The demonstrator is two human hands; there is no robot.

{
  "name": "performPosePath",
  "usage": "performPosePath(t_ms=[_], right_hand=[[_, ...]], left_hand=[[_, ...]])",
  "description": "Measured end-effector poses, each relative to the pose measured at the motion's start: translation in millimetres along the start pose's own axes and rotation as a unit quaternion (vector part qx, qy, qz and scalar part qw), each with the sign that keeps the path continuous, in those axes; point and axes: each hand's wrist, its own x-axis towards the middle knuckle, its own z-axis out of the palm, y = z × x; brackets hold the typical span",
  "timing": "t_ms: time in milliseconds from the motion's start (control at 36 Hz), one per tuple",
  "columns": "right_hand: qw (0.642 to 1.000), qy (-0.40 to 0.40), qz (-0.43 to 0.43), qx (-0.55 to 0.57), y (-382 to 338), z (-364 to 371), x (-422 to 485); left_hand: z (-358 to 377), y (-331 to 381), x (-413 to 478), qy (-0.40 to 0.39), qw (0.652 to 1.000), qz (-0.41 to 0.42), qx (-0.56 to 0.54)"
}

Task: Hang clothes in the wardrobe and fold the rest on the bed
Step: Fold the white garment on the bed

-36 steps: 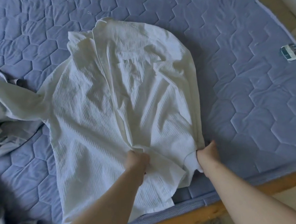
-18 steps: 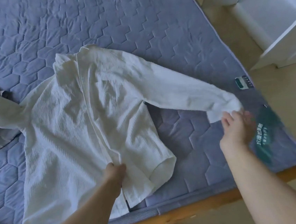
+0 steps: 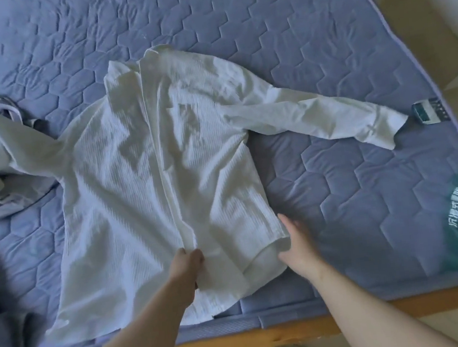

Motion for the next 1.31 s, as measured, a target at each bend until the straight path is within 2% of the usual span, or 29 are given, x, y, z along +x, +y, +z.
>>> performPosePath(t_ms=[83,167,278,361,444,528,583,639,695,750,833,945,1028,1111,1222,1306], right_hand=[[0.994,0.038,-0.054,-0.091,0.9,12.6,11.0],[0.985,0.151,-0.061,-0.062,-8.6,14.3,14.8],[0.965,0.256,0.02,0.057,-4.3,7.5,8.1],[0.944,0.303,0.089,0.09,19.4,-7.4,-8.4],[0.952,0.272,0.128,0.059,42.4,-9.0,-25.8],[0.96,0.206,0.188,-0.023,49.7,-3.2,-33.7],[0.955,0.191,0.211,-0.079,45.8,-1.4,-35.9],[0.951,0.218,0.173,-0.134,36.8,1.8,-37.2],[0.948,0.222,0.093,-0.209,23.6,8.0,-39.7],[0.939,0.176,0.025,-0.295,12.2,16.2,-39.2],[0.924,0.1,-0.04,-0.366,8.0,26.1,-32.3],[0.921,0.036,-0.034,-0.386,9.2,28.9,-23.7],[0.925,0.026,0.003,-0.379,9.3,31.3,-25.6],[0.929,0.034,0.009,-0.369,-0.2,38.2,-33.6],[0.939,0.045,-0.056,-0.337,-27.0,59.7,-44.0],[0.945,0.019,-0.101,-0.309,-51.6,91.0,-52.5]], left_hand=[[-10.6,-5.3,12.5,-0.008,1.0,-0.014,-0.022],[-21.1,-6.1,16.6,-0.007,1.0,-0.012,-0.024],[-33.2,-16.2,13.8,0.006,1.0,0.004,-0.006],[-33.8,-17.3,7.5,0.007,1.0,0.012,-0.017],[-36.1,-22.4,5.0,0.014,1.0,0.017,-0.008],[-41.8,-37.6,9.1,0.042,0.998,0.0,0.048],[-44.3,-42.1,9.0,0.046,0.995,-0.014,0.085],[-43.2,-40.3,6.5,0.024,0.992,-0.015,0.121],[-42.2,-38.0,6.2,0.009,0.991,-0.005,0.136],[-41.5,-38.7,8.8,0.01,0.991,0.01,0.132],[-41.8,-42.1,12.2,0.026,0.993,0.037,0.111],[-51.7,-46.9,15.7,0.052,0.984,0.057,0.158],[-61.8,-50.9,14.1,0.043,0.974,0.041,0.217],[-71.1,-49.6,12.8,0.05,0.976,0.029,0.212],[-93.4,-47.3,7.6,0.157,0.974,0.046,0.158],[-121.8,-49.4,-6.6,0.255,0.959,0.054,0.116]])
